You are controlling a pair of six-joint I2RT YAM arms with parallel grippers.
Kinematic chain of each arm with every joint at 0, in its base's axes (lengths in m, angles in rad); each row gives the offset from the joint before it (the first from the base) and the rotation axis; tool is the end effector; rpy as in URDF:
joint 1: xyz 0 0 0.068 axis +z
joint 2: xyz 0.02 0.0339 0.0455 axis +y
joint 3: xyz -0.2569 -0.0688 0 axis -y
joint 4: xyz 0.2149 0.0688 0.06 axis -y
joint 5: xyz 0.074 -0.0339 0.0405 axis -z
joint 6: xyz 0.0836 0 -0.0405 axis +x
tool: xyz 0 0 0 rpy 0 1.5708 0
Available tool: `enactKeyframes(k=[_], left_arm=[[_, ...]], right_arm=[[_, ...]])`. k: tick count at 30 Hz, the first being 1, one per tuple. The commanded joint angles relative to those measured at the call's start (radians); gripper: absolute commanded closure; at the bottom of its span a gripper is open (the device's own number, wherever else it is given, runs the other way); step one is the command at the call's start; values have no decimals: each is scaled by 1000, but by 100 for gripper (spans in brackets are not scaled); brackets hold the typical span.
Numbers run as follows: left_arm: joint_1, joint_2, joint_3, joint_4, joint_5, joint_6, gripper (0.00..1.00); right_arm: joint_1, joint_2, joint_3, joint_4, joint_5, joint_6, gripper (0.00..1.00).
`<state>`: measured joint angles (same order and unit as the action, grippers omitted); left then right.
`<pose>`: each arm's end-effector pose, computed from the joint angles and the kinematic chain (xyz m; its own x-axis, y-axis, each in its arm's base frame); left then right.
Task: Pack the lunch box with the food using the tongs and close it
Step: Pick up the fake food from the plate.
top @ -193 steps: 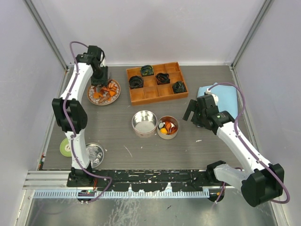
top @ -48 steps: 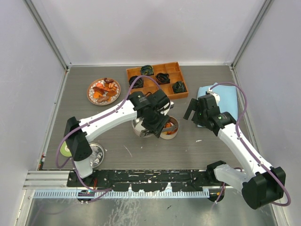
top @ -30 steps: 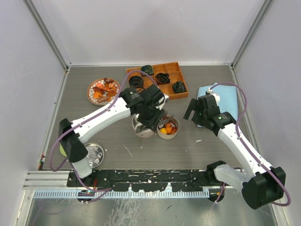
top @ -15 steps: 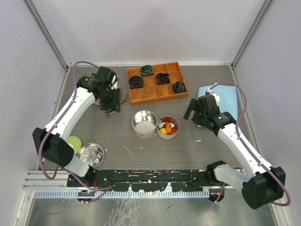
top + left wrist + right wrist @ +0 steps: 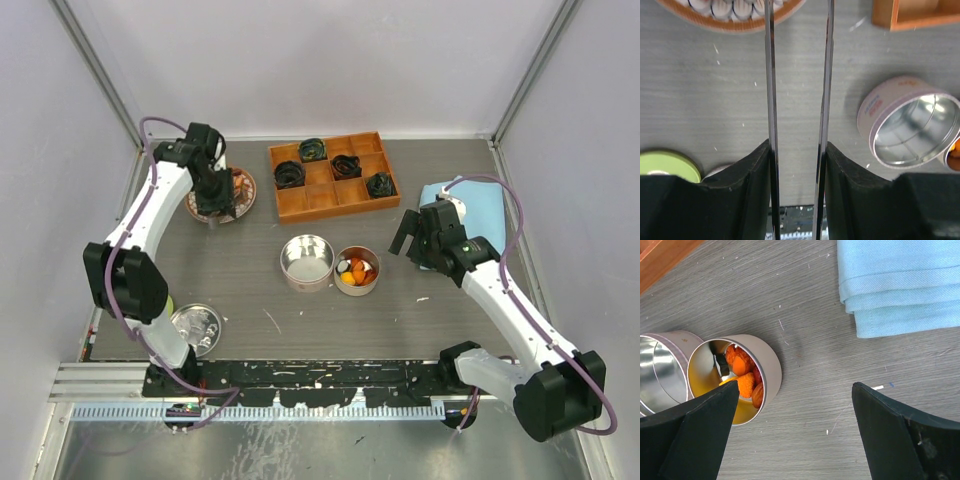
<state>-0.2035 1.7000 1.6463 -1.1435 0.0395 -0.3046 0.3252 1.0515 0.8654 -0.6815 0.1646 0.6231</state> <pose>0.3210 -0.0696 0.2700 -0.9346 -0.1131 -0.3371 -0.0674 0.9872 -0.1445 0.2090 0.0560 0.2364 -0.7123 0.3673 -0.5981 0.2474 0.9288 0.2759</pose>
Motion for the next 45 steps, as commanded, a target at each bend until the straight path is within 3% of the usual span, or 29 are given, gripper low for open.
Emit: enactKeyframes(k=[1,10,26,45], left_arm=[[28,50,133,52,-26,34,57],[59,230,350,9,-40,70,56],[64,392,450,-8,-67,76,56],[65,353,350,-11,-27,71,58]], right_arm=[[-4,8,17,33,-1,0,0],[-5,6,16,30,5,-6,0],[-3,1,14,23,6,-9,0],[-5,5,11,22,7,-10,0]])
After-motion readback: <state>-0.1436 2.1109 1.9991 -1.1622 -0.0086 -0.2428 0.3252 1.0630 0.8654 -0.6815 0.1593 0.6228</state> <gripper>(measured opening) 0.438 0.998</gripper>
